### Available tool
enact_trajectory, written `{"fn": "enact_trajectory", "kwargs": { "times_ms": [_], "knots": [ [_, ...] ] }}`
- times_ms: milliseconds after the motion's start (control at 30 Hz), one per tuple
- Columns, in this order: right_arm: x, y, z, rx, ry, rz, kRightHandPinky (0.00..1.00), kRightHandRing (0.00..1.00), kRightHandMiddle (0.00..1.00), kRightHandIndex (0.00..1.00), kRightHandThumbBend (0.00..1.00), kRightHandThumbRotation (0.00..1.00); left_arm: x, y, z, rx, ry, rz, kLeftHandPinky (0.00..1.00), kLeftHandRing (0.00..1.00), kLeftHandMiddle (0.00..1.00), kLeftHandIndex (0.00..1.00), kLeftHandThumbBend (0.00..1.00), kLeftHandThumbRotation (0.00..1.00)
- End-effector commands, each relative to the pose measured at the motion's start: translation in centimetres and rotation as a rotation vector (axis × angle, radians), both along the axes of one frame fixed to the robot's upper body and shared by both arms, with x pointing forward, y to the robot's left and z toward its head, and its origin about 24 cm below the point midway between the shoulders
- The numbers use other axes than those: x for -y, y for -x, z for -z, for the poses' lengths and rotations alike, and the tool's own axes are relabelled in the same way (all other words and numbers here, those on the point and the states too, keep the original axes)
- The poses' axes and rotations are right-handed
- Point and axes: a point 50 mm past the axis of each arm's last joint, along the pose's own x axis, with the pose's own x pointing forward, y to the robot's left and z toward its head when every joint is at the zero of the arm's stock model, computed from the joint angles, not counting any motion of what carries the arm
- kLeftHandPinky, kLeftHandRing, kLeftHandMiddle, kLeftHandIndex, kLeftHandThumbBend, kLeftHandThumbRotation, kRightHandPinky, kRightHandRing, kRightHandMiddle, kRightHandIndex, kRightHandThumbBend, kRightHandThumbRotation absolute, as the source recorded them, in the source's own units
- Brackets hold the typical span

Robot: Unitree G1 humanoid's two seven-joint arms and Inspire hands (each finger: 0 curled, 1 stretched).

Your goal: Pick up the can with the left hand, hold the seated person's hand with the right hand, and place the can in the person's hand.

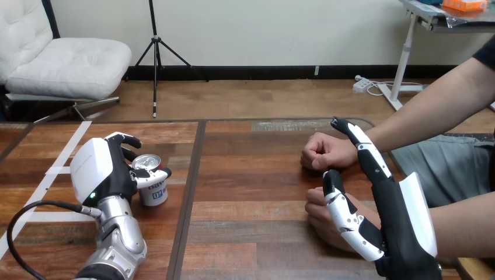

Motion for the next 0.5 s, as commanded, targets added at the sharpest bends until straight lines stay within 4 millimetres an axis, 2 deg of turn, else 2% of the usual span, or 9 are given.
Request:
{"fn": "enact_trajectory", "kwargs": {
  "times_ms": [0,467],
  "knots": [
    [-0.04,-0.42,-1.64,0.080,0.007,-0.010,0.94,0.95,0.93,0.90,0.23,0.61,-0.16,-1.34,-1.93,0.070,-0.017,0.012,0.42,0.43,0.47,0.58,0.71,0.00],
    [0.00,-0.45,-1.63,0.085,-0.010,-0.012,0.94,0.96,0.93,0.90,0.23,0.60,-0.10,-1.11,-1.78,0.086,-0.025,0.013,0.41,0.43,0.46,0.60,0.70,0.00]
  ]
}}
